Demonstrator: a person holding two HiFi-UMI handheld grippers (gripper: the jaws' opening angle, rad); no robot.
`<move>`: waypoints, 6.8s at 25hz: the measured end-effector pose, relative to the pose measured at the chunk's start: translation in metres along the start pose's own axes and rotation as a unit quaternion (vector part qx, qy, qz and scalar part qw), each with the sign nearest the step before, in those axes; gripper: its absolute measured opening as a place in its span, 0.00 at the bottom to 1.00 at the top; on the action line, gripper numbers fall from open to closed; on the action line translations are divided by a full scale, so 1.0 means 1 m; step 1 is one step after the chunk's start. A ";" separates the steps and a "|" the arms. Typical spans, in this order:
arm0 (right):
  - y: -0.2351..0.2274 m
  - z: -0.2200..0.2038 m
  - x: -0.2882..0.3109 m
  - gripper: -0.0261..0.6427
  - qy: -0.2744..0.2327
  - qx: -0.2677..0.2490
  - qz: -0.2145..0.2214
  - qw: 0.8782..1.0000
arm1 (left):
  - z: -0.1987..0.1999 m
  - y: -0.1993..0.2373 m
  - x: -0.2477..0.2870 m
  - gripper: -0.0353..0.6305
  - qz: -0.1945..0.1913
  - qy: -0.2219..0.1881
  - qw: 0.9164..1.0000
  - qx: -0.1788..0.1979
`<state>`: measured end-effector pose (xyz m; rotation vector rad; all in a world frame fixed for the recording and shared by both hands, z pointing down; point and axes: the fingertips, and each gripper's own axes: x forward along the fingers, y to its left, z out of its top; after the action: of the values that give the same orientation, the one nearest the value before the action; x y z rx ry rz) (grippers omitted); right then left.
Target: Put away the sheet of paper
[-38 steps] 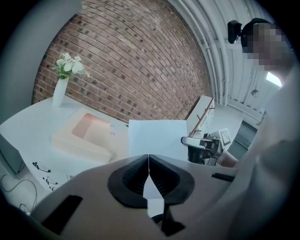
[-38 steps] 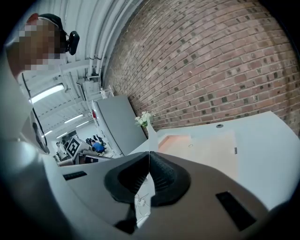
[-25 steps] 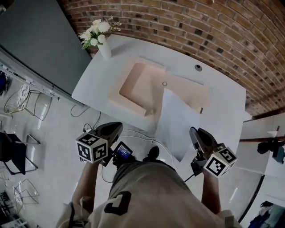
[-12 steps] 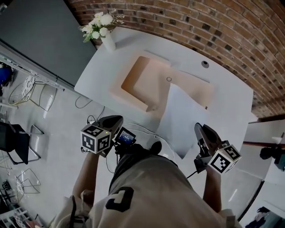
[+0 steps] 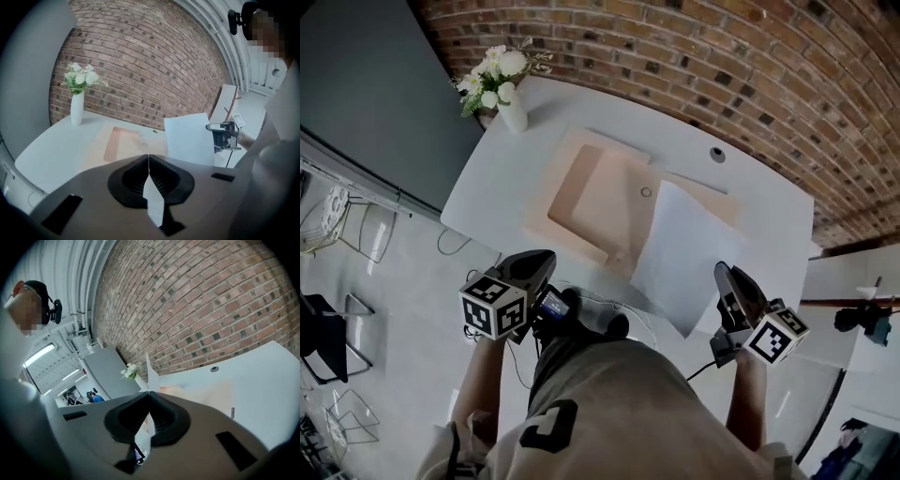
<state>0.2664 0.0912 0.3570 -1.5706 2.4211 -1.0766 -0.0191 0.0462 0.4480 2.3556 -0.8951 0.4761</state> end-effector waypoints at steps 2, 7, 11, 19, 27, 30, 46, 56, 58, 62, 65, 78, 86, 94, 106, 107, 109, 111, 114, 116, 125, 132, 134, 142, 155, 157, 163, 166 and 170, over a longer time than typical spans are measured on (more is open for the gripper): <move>0.001 0.003 0.006 0.07 0.000 0.005 -0.024 1.000 | 0.008 0.015 0.000 0.08 -0.005 0.007 1.000 0.021; 0.001 0.015 0.023 0.07 -0.010 0.009 -0.065 0.998 | 0.029 0.046 0.000 0.08 -0.041 0.004 0.999 0.026; -0.012 0.014 0.024 0.07 -0.010 0.018 -0.121 0.992 | 0.036 0.054 0.006 0.08 -0.075 0.009 0.997 0.031; -0.067 0.010 0.024 0.07 0.012 0.022 -0.162 0.986 | 0.052 0.037 0.017 0.08 -0.105 0.000 0.994 0.021; -0.133 0.004 0.033 0.07 0.032 0.048 -0.147 0.987 | 0.048 0.002 0.025 0.08 -0.066 0.008 0.998 0.001; -0.159 -0.004 0.040 0.07 0.036 0.076 -0.145 0.986 | 0.045 -0.004 0.027 0.08 -0.050 0.009 0.999 -0.002; -0.192 -0.020 0.066 0.07 0.054 0.094 -0.153 0.982 | 0.042 -0.011 0.022 0.08 -0.024 0.018 0.999 0.025; -0.206 -0.023 0.078 0.07 0.064 0.101 -0.181 0.976 | 0.033 0.003 0.008 0.08 -0.033 0.016 0.999 0.005; -0.206 -0.021 0.079 0.07 0.061 0.101 -0.182 0.976 | 0.031 0.006 0.006 0.08 -0.034 0.019 0.999 0.005; -0.206 -0.018 0.083 0.07 0.060 0.099 -0.183 0.976 | 0.030 0.009 0.005 0.08 -0.035 0.022 0.999 0.006; -0.203 -0.016 0.086 0.07 0.061 0.093 -0.180 0.977 | 0.030 0.009 0.006 0.08 -0.037 0.022 0.999 0.007; -0.192 -0.016 0.104 0.07 0.075 0.076 -0.155 0.982 | 0.033 0.008 0.007 0.08 -0.033 0.023 0.999 0.010; -0.189 -0.016 0.117 0.07 0.082 0.078 -0.143 0.983 | 0.035 0.009 0.007 0.08 -0.026 0.024 0.999 0.014; -0.186 -0.021 0.128 0.07 0.088 0.087 -0.137 0.983 | 0.036 0.014 0.006 0.08 -0.022 0.022 0.999 0.010; -0.183 -0.028 0.148 0.07 0.094 0.109 -0.124 0.982 | 0.035 0.025 0.002 0.08 -0.008 0.022 1.000 0.003; -0.183 -0.028 0.150 0.07 0.095 0.111 -0.123 0.982 | 0.035 0.026 0.001 0.08 -0.006 0.021 1.000 0.002; -0.182 -0.030 0.153 0.07 0.097 0.113 -0.121 0.981 | 0.034 0.028 0.000 0.08 -0.004 0.021 1.000 0.000; -0.181 -0.030 0.157 0.07 0.098 0.115 -0.118 0.981 | 0.034 0.029 0.000 0.08 -0.001 0.020 1.000 -0.001; -0.179 -0.032 0.162 0.07 0.098 0.121 -0.111 0.981 | 0.034 0.030 0.000 0.08 0.001 0.020 1.000 -0.003; -0.178 -0.033 0.166 0.07 0.099 0.123 -0.109 0.981 | 0.034 0.030 0.000 0.08 0.002 0.019 1.000 -0.004; -0.171 -0.037 0.179 0.07 0.105 0.128 -0.099 0.981 | 0.032 0.035 -0.004 0.08 0.007 0.018 1.000 -0.010; -0.166 -0.039 0.186 0.07 0.103 0.145 -0.093 0.980 | 0.032 0.035 -0.005 0.08 0.006 0.017 1.000 -0.012; -0.166 -0.041 0.188 0.07 0.102 0.150 -0.092 0.979 | 0.031 0.036 -0.005 0.08 0.006 0.017 1.000 -0.012; -0.163 -0.045 0.195 0.07 0.105 0.161 -0.091 0.977 | 0.032 0.038 -0.008 0.08 0.006 0.018 1.000 -0.013; -0.157 -0.046 0.207 0.07 0.110 0.168 -0.086 0.976 | 0.035 0.044 -0.006 0.08 0.005 0.015 1.000 -0.013; -0.156 -0.046 0.210 0.07 0.112 0.166 -0.086 0.976 | 0.035 0.045 -0.008 0.08 0.006 0.014 1.000 -0.016; -0.151 -0.046 0.220 0.07 0.118 0.162 -0.084 0.976 | 0.034 0.052 -0.010 0.08 0.008 0.014 1.000 -0.020; -0.148 -0.047 0.225 0.07 0.120 0.163 -0.083 0.976 | 0.035 0.055 -0.010 0.08 0.007 0.012 1.000 -0.022; -0.145 -0.048 0.232 0.07 0.120 0.164 -0.085 0.976 | 0.035 0.061 -0.012 0.08 0.006 0.011 1.000 -0.025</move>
<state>0.2491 -0.1087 0.5481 -1.6344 2.1169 -1.6859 -0.0654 -0.0067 0.4376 2.2968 -0.9026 0.4780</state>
